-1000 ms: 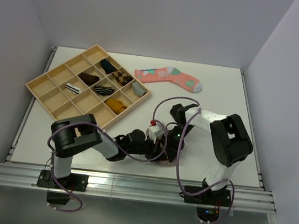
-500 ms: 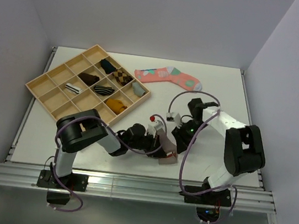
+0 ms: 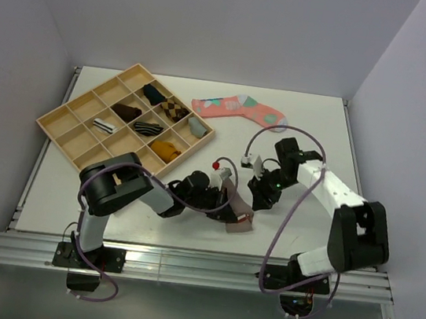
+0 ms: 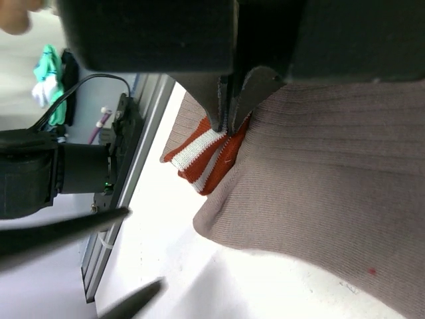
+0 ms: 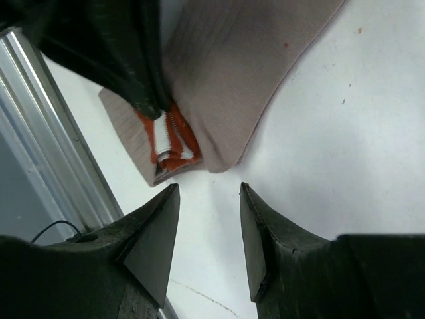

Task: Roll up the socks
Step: Roll the sock at the center of the board.

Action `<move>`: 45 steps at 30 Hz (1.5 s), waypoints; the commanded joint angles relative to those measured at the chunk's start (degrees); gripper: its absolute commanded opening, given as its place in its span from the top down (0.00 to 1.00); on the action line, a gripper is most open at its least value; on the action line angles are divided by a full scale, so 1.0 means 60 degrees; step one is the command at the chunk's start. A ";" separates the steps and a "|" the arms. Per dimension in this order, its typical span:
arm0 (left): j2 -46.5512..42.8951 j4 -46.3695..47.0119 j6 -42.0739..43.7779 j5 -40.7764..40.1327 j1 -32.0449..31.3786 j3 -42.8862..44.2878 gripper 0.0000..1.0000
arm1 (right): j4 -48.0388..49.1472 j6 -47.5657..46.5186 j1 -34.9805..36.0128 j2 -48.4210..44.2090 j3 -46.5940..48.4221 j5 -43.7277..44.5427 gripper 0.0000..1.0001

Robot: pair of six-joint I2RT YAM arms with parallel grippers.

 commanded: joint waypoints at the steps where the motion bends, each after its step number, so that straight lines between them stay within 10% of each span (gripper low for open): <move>1: 0.0149 -0.2798 -0.0207 0.0396 0.0007 0.0313 1.00 | 0.0742 -0.0310 -0.0047 -0.1334 -0.0567 0.0087 0.52; 14: 0.0279 -0.6037 -0.1072 0.2637 0.0622 0.1867 1.00 | 0.0568 -0.3180 0.0653 -0.4441 -0.2605 -0.0338 0.47; 45: 0.1335 -0.6625 -0.1130 0.3516 0.1033 0.3260 1.00 | 0.3307 -0.1570 0.5109 -0.3857 -0.4100 0.2299 0.50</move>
